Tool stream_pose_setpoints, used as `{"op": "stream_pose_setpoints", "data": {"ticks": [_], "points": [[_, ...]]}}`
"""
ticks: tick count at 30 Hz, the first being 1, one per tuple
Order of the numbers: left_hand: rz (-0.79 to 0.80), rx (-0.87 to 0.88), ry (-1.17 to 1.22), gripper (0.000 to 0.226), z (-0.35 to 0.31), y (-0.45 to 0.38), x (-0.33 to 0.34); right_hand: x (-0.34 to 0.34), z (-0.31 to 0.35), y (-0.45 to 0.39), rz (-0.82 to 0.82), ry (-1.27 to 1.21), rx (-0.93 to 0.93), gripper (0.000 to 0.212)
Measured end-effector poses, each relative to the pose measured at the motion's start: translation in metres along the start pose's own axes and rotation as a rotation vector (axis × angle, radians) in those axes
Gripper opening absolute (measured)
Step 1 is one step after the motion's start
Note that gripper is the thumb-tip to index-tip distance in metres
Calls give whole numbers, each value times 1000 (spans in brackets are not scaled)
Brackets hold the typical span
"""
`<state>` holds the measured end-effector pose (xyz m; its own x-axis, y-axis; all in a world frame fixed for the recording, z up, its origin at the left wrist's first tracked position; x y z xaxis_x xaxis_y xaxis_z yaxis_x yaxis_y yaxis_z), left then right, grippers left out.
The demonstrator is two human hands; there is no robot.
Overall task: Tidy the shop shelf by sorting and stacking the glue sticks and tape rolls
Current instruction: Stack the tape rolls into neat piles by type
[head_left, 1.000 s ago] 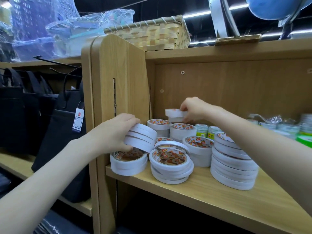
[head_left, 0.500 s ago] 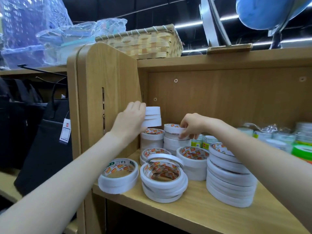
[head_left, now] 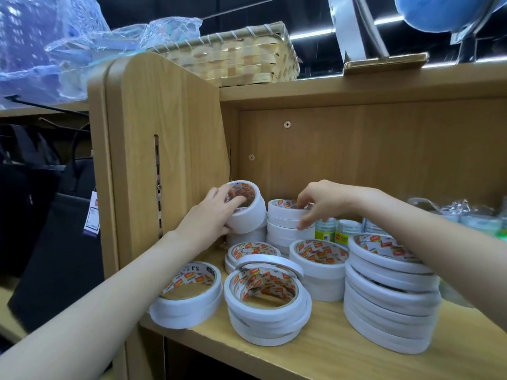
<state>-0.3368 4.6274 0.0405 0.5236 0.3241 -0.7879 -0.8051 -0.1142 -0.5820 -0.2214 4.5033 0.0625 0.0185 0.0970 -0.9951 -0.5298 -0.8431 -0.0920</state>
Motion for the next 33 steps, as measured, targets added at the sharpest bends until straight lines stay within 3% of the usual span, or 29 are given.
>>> {"op": "stream_pose_setpoints", "data": {"ticks": [4,6,11,15,19,22,25,33], "points": [[-64,-31,93,64,3,-20,-11,1,1,-5,-33,51,-11,48],[-92,-10,31,62,1,-30,-21,-1,0,-6,-47,71,-2,50],[12,38,-73,75,-12,-28,-6,-4,5,-7,-80,97,-46,65],[-166,-33,-64,71,-12,-15,-5,-3,6,-9,-82,77,-58,77],[-224,-29,-147,77,-9,-24,-7,1,2,-9,-25,72,-41,77],[-112,-17,-150,65,-8,-36,1,1,6,-12,-41,104,-60,71],[76,2,62,64,-6,-34,15,2,13,-15,-54,162,-73,65],[102,-37,-35,84,-10,-30,27,6,19,-18,-4,191,-30,74]]}}
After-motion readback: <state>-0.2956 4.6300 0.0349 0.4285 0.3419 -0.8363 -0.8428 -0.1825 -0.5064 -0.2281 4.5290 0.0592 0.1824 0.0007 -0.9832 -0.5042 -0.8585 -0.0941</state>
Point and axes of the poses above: each hand's wrist, its own y-axis away from the middle knuckle, its own x-axis out of the palm, z = x × y, the point moved 9 cm from there along -y, towards the middle knuckle
